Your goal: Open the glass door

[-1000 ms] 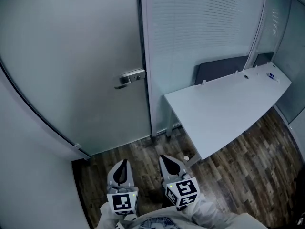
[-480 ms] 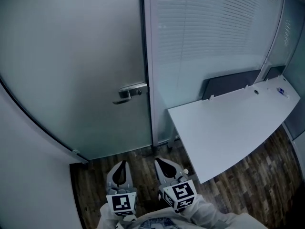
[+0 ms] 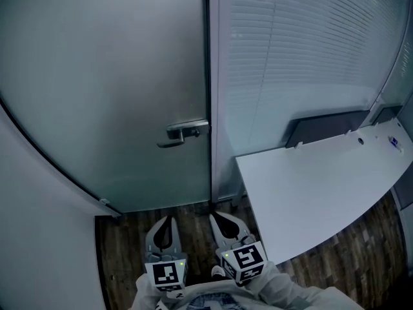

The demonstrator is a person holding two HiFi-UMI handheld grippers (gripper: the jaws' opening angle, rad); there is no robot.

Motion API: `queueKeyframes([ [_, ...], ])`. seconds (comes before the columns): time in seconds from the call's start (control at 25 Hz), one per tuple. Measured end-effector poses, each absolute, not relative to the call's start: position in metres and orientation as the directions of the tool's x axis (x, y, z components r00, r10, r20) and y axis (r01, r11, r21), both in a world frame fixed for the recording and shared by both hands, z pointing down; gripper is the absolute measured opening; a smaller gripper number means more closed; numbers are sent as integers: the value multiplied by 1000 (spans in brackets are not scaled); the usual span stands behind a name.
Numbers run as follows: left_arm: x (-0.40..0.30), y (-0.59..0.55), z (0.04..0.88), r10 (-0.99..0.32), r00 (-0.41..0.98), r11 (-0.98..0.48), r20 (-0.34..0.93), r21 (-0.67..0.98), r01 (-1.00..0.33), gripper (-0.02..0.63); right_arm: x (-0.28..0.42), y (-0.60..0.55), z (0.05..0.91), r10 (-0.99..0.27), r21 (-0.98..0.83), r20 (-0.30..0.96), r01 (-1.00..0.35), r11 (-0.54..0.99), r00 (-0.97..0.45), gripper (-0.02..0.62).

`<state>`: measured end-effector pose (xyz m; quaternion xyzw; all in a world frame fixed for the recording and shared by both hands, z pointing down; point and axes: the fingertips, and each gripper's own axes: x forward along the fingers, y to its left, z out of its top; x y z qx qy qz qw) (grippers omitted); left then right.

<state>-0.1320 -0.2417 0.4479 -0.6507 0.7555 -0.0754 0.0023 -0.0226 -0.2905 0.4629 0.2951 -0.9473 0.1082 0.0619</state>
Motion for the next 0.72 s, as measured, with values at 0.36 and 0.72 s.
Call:
queueKeyframes([
  [0.36,-172,-240,459,-970,-202,190,135,-102,-977,3,-59,-307,463,-558,-151,172,-581,800,-812,6],
  [0.72,-208,-227,438,-965,-224,212,133,-102,-972,3,-87,-330,455,-584,-68,228,-612,788,-779,80],
])
